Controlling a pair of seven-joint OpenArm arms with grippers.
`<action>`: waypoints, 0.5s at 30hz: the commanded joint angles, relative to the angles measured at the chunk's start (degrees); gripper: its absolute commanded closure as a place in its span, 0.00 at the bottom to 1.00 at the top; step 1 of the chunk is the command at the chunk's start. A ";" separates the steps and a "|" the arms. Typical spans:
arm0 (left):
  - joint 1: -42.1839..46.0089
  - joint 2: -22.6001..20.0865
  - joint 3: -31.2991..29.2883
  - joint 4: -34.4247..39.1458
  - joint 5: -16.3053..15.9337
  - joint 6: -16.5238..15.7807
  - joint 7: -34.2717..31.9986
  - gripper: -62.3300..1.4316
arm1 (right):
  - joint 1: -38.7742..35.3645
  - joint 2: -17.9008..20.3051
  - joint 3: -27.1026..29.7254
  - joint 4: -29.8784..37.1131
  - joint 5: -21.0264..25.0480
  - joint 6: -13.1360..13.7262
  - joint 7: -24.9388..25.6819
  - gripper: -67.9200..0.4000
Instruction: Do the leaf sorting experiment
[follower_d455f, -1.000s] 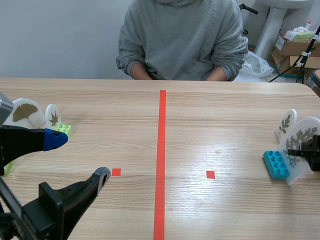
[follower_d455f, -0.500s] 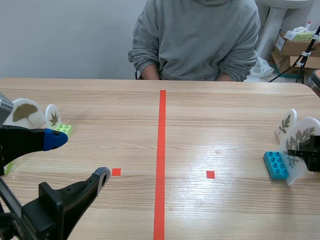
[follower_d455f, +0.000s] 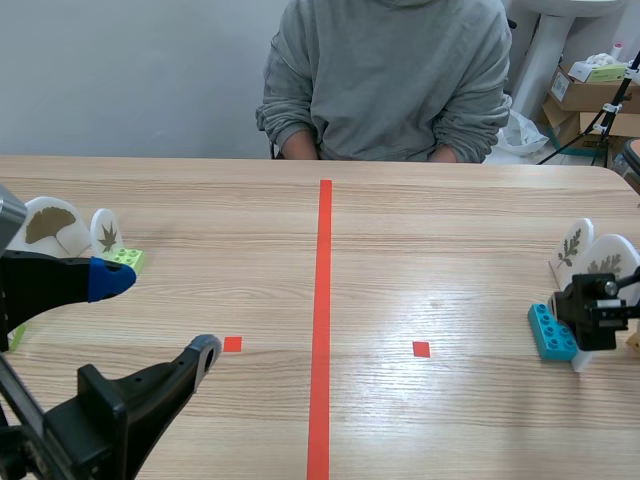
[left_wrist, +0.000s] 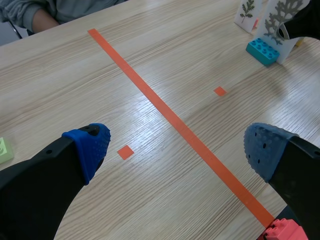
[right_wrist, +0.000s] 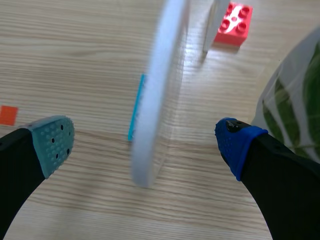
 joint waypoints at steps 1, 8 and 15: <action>-0.17 0.28 0.04 1.31 -0.59 0.11 -0.79 0.08 | -0.11 1.05 0.83 4.72 1.92 0.79 -1.01 0.15; -0.17 0.26 0.04 1.31 -0.59 0.11 -0.79 0.08 | -5.09 1.05 7.23 17.35 8.33 2.93 -6.10 0.15; -0.17 0.26 0.04 1.31 -0.59 0.11 -0.81 0.08 | -8.07 1.07 13.88 25.35 20.09 13.64 -8.50 0.15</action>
